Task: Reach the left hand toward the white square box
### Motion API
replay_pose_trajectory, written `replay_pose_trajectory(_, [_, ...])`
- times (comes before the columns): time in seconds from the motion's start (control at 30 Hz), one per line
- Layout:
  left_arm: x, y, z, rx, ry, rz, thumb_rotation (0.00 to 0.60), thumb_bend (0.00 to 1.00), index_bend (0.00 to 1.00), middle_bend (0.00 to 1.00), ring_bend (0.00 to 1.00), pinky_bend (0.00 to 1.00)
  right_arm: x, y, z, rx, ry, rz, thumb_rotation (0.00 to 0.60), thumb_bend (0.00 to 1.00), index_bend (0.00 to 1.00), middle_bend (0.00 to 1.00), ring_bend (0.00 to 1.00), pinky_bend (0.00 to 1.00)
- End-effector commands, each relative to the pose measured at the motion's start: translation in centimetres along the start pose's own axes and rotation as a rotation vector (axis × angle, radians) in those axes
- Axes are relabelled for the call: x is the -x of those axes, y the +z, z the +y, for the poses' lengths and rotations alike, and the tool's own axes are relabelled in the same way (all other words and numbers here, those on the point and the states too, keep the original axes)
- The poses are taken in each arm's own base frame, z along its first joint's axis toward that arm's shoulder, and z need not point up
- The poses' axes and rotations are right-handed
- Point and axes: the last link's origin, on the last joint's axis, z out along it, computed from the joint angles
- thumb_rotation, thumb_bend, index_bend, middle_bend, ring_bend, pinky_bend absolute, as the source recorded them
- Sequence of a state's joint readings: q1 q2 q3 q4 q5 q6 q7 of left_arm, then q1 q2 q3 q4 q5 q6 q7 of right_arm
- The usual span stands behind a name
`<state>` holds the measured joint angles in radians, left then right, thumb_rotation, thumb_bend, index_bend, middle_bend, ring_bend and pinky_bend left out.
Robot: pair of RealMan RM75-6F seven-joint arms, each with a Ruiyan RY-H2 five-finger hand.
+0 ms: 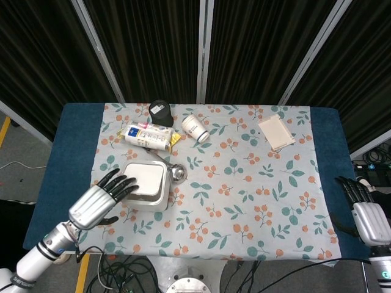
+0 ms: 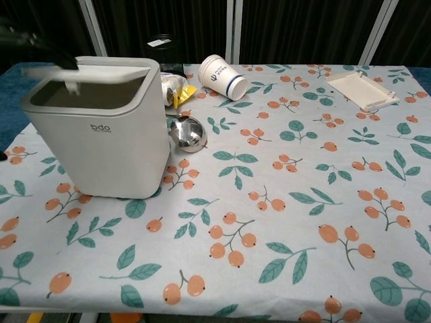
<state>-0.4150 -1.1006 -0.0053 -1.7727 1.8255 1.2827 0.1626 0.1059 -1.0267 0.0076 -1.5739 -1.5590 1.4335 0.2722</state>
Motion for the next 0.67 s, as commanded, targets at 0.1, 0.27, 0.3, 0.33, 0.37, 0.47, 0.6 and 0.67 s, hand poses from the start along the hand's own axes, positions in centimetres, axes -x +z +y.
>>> replay_pose_trajectory(0.1, [-2.4,-4.0,-3.2,-0.201,0.003,0.217,0.600,0.00,0.11,0.06,0.09,0.05,-0.5,-0.1,0.2,-0.001,-0.006,0.020,0.600,0.30,0.02,0.04,0.00,0.00])
replay_pose_trajectory(0.27, [-1.2,-7.9,-6.0,-0.442,-0.015,0.165,0.600,0.00,0.07,0.05,0.07,0.05,-1.3,0.0,0.2,-0.009,-0.021,0.047,0.600,0.30,0.02,0.03,0.00,0.00])
replay_pose_trajectory(0.3, [-0.7,-8.9,-6.4,-0.494,-0.019,0.144,0.600,0.00,0.06,0.04,0.06,0.05,-1.4,0.1,0.2,-0.013,-0.022,0.050,0.600,0.30,0.02,0.03,0.00,0.00])
replay_pose_trajectory(0.33, [-0.3,-9.6,-6.7,-0.529,-0.017,0.125,0.600,0.00,0.06,0.04,0.06,0.05,-1.5,0.1,0.2,-0.017,-0.021,0.053,0.600,0.30,0.02,0.03,0.00,0.00])
replay_pose_trajectory(0.37, [0.3,-10.6,-7.0,-0.572,-0.012,0.098,0.600,0.00,0.06,0.04,0.06,0.05,-1.5,0.2,0.1,-0.023,-0.019,0.056,0.600,0.30,0.02,0.03,0.00,0.00])
replay_pose_trajectory(0.47, [1.6,-12.6,-7.2,-0.667,-0.010,0.052,0.600,0.00,0.06,0.04,0.06,0.05,-1.3,0.3,0.0,-0.036,-0.014,0.056,0.600,0.30,0.02,0.03,0.00,0.00])
replay_pose_trajectory(0.6, [2.9,-14.4,-6.6,-0.743,-0.022,0.018,0.600,0.00,0.06,0.04,0.06,0.04,-1.0,0.1,-0.2,-0.043,-0.009,0.060,0.600,0.30,0.02,0.03,0.00,0.00])
replay_pose_trajectory(0.67, [3.3,-14.8,-6.1,-0.754,-0.028,0.009,0.600,0.00,0.06,0.04,0.06,0.04,-1.0,-0.1,-0.3,-0.043,-0.008,0.067,0.600,0.30,0.02,0.03,0.00,0.00])
